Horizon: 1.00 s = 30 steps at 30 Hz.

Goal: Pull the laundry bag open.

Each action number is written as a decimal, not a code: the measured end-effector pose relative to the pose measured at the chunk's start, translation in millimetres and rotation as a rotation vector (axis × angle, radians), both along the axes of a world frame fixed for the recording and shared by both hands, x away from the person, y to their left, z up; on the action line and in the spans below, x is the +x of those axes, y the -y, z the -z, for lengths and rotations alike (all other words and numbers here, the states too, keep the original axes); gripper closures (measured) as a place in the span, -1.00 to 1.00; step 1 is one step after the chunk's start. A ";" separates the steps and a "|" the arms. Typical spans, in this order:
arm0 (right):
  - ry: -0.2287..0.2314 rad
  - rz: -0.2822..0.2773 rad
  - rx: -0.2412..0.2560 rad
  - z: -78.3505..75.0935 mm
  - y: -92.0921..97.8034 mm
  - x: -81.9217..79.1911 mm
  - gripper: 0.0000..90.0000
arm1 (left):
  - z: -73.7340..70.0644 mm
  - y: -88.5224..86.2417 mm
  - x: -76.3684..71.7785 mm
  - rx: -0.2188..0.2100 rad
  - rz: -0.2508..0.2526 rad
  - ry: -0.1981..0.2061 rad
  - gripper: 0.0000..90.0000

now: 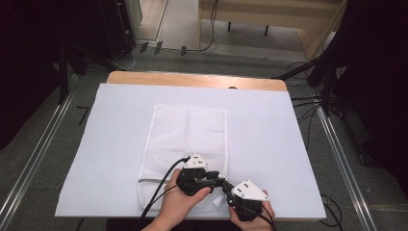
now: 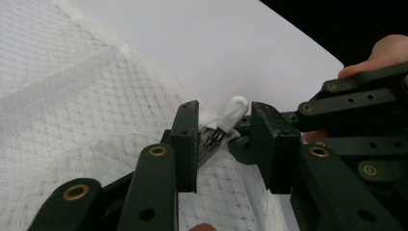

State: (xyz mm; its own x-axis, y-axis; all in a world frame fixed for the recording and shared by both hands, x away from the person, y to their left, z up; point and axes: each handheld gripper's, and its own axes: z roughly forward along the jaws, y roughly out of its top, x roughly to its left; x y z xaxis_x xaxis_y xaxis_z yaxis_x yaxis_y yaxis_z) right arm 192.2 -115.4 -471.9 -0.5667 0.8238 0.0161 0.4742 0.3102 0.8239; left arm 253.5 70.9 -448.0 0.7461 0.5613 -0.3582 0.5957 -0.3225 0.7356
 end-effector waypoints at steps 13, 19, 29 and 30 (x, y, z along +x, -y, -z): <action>-0.005 -0.009 -0.014 -0.1 0.2 1.2 0.95 | -5.4 -4.4 1.8 0.015 -0.033 0.018 0.82; -0.009 0.002 -0.008 -0.4 3.1 2.0 0.95 | -4.5 -12.1 0.4 -0.007 -0.014 -0.006 0.85; 0.000 -0.002 0.006 -2.0 4.5 1.9 0.95 | 3.4 -12.1 -0.5 0.015 0.011 -0.029 0.91; 0.000 -0.002 0.006 -2.0 4.5 1.9 0.95 | 3.4 -12.1 -0.5 0.015 0.011 -0.029 0.89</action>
State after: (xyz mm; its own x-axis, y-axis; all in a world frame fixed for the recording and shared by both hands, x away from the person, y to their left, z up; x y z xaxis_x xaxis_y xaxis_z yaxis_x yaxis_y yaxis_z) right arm 194.2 -119.9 -469.9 -0.5681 0.8227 0.0211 0.4734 0.3057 0.8261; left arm 253.0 82.9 -451.5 0.7421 0.5583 -0.3710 0.6127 -0.3405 0.7132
